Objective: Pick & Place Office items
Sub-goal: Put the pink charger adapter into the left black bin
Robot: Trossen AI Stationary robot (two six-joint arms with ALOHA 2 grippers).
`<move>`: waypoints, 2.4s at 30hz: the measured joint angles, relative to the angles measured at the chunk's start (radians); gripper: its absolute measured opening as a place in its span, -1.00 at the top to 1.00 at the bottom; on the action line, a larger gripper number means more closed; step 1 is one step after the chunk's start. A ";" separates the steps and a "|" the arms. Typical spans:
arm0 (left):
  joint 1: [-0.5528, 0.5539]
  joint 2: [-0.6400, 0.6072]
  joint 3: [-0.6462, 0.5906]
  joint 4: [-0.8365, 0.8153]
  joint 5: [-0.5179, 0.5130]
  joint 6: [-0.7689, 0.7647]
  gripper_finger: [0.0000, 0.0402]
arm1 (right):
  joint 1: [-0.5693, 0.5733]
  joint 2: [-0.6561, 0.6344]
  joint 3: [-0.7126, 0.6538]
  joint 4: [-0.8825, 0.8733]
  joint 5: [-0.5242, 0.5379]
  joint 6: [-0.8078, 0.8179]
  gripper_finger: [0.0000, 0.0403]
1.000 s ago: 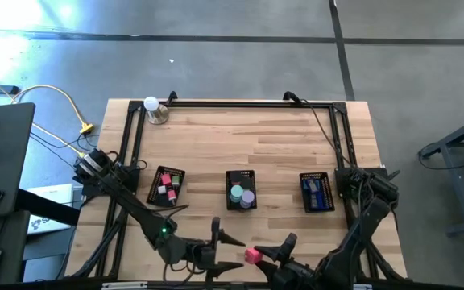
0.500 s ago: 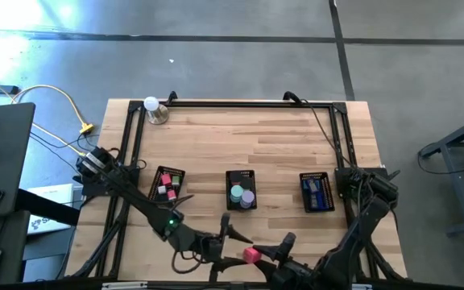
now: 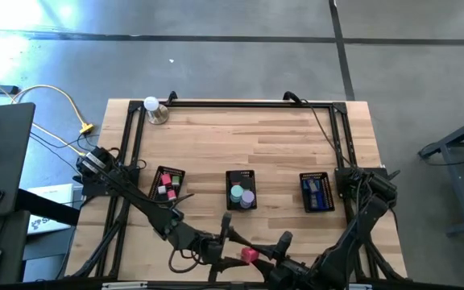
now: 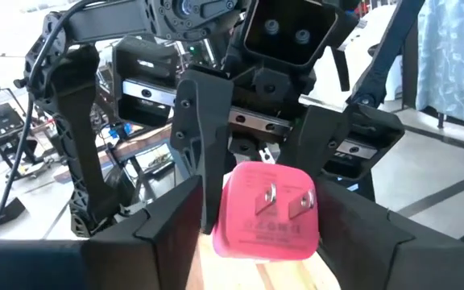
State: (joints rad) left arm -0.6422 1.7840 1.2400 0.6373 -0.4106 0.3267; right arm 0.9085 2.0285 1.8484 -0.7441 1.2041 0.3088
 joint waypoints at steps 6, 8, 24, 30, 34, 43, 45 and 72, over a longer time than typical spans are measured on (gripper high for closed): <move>0.000 0.000 0.000 -0.004 0.001 0.013 0.17 | -0.004 0.000 0.000 0.000 -0.003 0.001 0.31; 0.000 0.000 0.000 -0.008 0.001 0.017 0.26 | -0.005 0.000 0.000 0.001 -0.006 0.003 0.31; -0.015 0.000 0.000 -0.030 -0.011 -0.008 0.27 | -0.006 -0.001 0.000 -0.003 -0.059 0.000 0.07; -0.032 0.000 0.000 -0.031 -0.015 -0.030 0.27 | 0.010 -0.001 0.000 -0.008 -0.027 -0.023 -0.13; -0.043 0.000 0.000 -0.035 -0.053 -0.073 0.27 | 0.030 -0.001 0.000 -0.034 0.013 -0.021 -0.19; -0.040 -0.089 0.000 -0.348 -0.169 -0.388 0.27 | 0.081 -0.001 0.000 -0.200 0.057 0.169 -0.21; -0.028 -0.114 0.000 -0.425 -0.171 -0.453 0.27 | 0.085 -0.001 0.000 -0.237 0.048 0.217 -0.21; 0.113 -0.397 0.002 -1.461 -0.327 -1.238 0.27 | 0.093 -0.001 0.000 -0.454 -0.017 0.458 -0.21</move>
State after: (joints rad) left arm -0.5291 1.3871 1.2415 -0.8239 -0.7379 -0.9112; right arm 1.0016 2.0274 1.8488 -1.1982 1.1870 0.7670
